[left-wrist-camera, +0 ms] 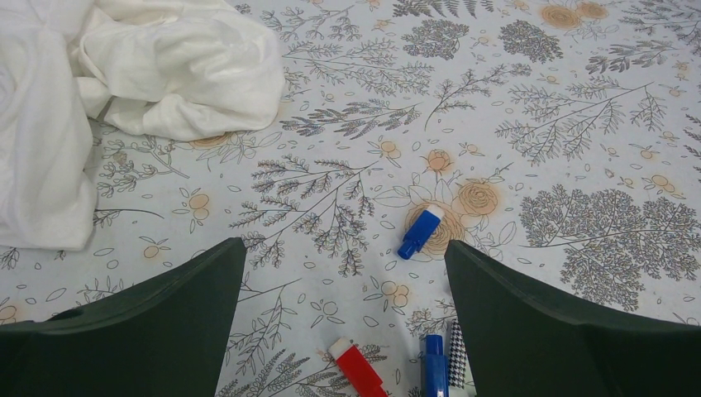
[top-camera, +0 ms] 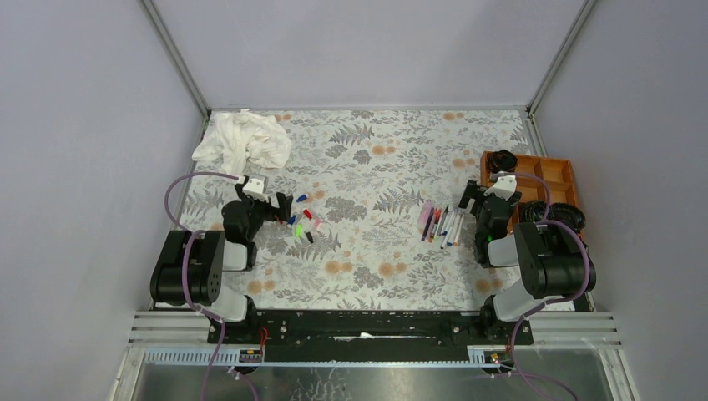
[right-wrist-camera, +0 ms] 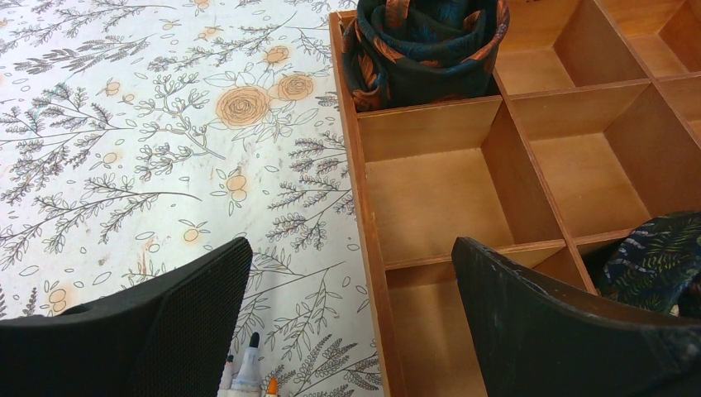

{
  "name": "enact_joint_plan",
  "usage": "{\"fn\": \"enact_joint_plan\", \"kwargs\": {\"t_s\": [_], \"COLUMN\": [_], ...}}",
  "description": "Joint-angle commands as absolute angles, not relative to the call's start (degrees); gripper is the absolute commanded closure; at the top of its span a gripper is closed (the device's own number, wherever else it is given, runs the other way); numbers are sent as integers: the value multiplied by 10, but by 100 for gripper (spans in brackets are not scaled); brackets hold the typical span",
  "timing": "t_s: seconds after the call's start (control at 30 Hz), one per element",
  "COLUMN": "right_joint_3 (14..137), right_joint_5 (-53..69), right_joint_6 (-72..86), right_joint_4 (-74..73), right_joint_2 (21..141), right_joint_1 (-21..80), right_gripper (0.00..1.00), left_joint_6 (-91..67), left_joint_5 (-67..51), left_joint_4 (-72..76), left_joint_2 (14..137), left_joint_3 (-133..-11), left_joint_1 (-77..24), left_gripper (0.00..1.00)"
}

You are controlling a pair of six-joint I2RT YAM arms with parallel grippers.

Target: Open the pen caps

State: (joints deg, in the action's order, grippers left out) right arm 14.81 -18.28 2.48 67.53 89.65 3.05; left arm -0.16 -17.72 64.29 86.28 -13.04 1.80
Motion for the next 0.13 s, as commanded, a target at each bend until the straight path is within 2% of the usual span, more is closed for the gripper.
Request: {"fn": "enact_joint_plan", "kwargs": {"t_s": [0.0,0.1], "right_joint_3": [147,147], "right_joint_5": [-173,-174], "right_joint_6": [31,31], "right_joint_4": [683,682], "right_joint_2": [886,886], "right_joint_1": [30,30], "right_gripper": [0,0], "left_joint_6": [3,2], "left_joint_5": [-163,-163], "left_joint_4": [677,680], "left_joint_2": [864,864], "left_joint_3": [-138,-136], "left_joint_1": [16,16], "left_gripper": [1,1]}}
